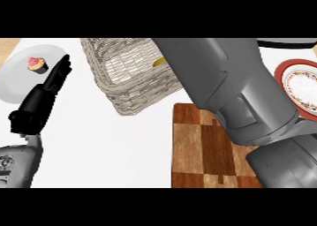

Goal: Pick the lemon from the cutting board and place it in the basket

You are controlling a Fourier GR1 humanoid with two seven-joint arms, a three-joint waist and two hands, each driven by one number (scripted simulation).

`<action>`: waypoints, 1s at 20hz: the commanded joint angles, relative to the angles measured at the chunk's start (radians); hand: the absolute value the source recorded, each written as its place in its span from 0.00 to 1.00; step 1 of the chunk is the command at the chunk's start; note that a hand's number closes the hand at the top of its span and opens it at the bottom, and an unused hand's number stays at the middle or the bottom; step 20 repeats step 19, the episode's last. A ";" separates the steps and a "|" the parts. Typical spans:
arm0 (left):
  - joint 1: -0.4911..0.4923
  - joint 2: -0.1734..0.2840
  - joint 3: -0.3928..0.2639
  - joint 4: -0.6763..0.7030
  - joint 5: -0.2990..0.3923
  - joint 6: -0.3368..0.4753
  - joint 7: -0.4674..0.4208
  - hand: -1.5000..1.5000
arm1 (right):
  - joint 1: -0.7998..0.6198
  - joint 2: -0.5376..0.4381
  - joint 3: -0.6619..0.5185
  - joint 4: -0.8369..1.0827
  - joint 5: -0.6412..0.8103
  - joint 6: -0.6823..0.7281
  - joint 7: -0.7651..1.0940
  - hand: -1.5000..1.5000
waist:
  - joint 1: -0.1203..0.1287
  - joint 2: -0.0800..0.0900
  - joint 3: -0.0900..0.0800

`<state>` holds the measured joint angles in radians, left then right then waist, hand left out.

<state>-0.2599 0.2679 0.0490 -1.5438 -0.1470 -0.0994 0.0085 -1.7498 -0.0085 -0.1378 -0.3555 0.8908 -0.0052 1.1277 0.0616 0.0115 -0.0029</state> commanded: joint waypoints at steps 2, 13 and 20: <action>-0.017 -0.003 0.001 0.052 -0.004 -0.007 -0.023 0.50 | -0.039 0.008 0.024 0.010 -0.011 -0.179 0.099 0.00 | 0.000 0.002 -0.001; 0.060 0.014 0.036 0.002 0.000 0.009 -0.013 0.50 | 0.040 -0.078 -0.028 -0.146 0.181 -0.626 0.170 0.00 | -0.065 -0.022 0.002; 0.074 0.023 0.076 0.025 0.012 0.021 -0.019 0.50 | 0.134 -0.090 -0.042 -0.255 0.280 -0.710 0.201 0.00 | -0.121 -0.039 0.003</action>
